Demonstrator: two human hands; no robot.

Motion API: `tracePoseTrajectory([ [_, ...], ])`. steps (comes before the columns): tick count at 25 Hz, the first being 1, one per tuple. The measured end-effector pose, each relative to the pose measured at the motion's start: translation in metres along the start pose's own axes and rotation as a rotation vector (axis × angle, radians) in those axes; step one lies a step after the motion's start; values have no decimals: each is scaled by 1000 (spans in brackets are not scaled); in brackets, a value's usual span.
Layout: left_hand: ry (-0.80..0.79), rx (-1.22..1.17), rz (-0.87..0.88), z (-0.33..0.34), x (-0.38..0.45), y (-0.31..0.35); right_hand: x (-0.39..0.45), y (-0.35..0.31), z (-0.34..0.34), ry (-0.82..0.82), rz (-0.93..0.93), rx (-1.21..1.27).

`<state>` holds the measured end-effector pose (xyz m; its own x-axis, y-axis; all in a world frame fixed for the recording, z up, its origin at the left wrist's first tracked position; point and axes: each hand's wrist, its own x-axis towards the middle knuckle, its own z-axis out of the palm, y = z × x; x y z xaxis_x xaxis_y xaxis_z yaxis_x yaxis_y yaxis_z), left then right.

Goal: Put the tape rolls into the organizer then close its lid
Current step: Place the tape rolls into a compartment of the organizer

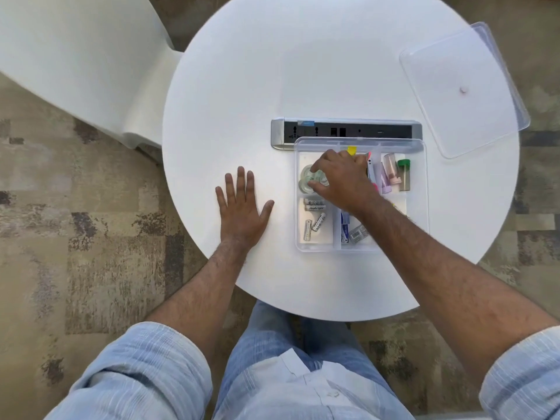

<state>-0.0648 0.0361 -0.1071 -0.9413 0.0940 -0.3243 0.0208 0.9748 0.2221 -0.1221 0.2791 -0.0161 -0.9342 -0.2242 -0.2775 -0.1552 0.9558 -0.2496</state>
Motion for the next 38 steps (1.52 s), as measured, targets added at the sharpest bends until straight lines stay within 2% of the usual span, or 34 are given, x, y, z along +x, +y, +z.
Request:
tracePoseTrajectory([
  [5,188,30,-13,22,3,-3,9,2,6,-9,-83,-96],
  [9,245,16,-14,28,3,-5,11,5,8,-14,-82,-70],
  [13,258,-3,-22,28,4,-6,13,11,1,77,-35,105],
  [16,268,-5,-27,28,3,-5,18,25,-11,114,7,144],
  [21,279,-22,-28,29,3,-6,24,40,-23,-18,-87,45],
  [24,289,-34,-28,30,4,-6,28,41,-26,-131,-189,-79],
  [27,301,-41,-30,31,4,-6,31,40,-26,-174,-231,-220],
  [38,293,-67,-33,27,2,-5,23,31,-8,-126,-223,-231],
])
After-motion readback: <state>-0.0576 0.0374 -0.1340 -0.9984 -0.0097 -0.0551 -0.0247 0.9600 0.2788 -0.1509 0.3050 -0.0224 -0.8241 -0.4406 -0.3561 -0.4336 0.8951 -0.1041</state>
